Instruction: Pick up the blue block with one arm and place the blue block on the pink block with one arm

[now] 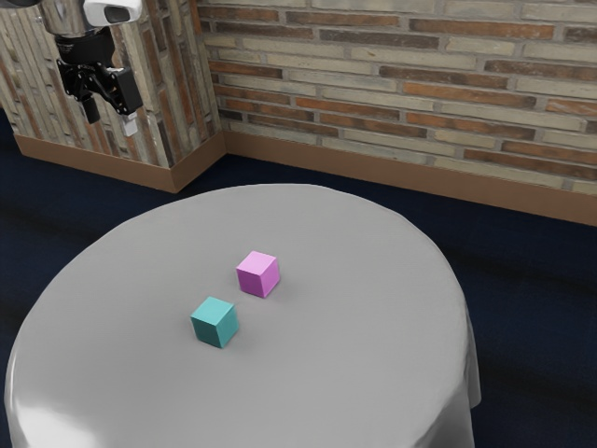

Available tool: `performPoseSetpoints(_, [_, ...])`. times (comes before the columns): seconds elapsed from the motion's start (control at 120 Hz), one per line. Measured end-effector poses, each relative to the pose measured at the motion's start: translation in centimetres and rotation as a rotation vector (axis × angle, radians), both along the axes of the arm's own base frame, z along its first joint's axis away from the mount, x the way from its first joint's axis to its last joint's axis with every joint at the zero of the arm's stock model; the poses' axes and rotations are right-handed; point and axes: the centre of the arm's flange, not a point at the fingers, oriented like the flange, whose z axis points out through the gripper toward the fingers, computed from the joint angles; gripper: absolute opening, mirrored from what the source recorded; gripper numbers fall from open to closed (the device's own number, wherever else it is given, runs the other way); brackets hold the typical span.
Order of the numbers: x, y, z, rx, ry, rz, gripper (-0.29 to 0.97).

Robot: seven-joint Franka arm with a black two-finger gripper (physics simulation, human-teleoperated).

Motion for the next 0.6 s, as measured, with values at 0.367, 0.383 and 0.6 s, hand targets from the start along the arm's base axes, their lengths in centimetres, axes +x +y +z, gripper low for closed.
performPoseSetpoints(0.367, [-14.3,-1.0,17.0,0.019,-0.31,-0.005,0.68])
performPoseSetpoints(0.383, [-16.9,-0.9,16.9,0.014,-0.315,-0.002,0.68])
performPoseSetpoints(0.6, [-22.8,-0.2,-7.0,-0.021,-0.015,0.031,0.68])
